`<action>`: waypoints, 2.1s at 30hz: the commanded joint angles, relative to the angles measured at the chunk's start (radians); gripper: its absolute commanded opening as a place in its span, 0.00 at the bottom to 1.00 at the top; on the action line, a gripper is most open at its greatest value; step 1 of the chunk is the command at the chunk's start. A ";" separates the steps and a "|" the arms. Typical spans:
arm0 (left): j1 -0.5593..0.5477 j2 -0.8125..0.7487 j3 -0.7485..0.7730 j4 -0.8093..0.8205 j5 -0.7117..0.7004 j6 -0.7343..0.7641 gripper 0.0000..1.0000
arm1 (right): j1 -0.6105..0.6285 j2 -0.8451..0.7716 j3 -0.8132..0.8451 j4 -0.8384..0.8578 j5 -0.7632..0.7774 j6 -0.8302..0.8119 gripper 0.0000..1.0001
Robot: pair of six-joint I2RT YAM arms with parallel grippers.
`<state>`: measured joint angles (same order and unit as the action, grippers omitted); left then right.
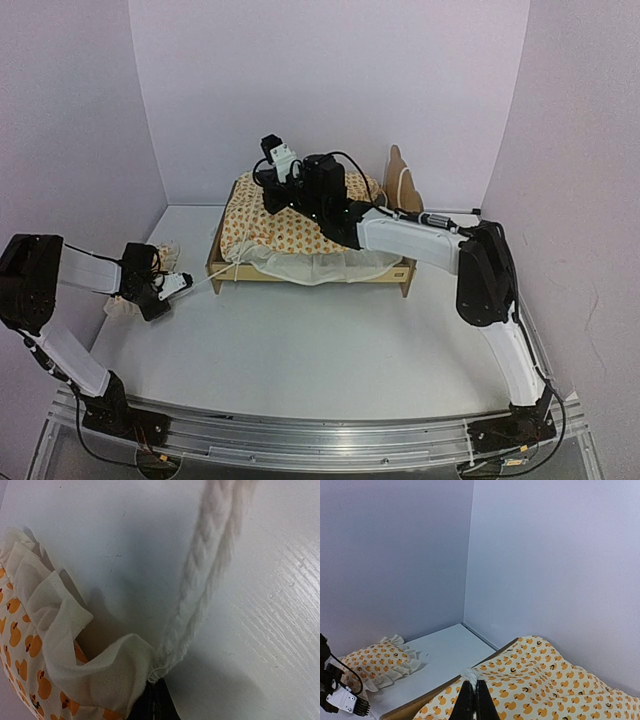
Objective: Set up the pet bed
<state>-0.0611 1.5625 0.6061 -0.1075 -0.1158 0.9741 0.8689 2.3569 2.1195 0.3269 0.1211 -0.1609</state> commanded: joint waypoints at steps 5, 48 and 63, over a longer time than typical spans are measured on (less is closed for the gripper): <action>0.014 0.050 -0.008 -0.350 0.111 -0.003 0.02 | 0.051 -0.098 -0.086 0.086 -0.231 0.048 0.00; -0.377 0.287 0.877 -0.490 0.295 -0.290 0.36 | -0.080 -0.504 -0.433 -1.089 0.507 0.834 0.67; -0.369 0.081 0.854 -0.628 0.241 -0.175 0.00 | -0.213 -0.291 -0.331 -1.073 0.305 0.884 0.55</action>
<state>-0.4399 1.7450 1.4437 -0.6519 0.1801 0.7251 0.6707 2.0576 1.7498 -0.7433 0.4675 0.7021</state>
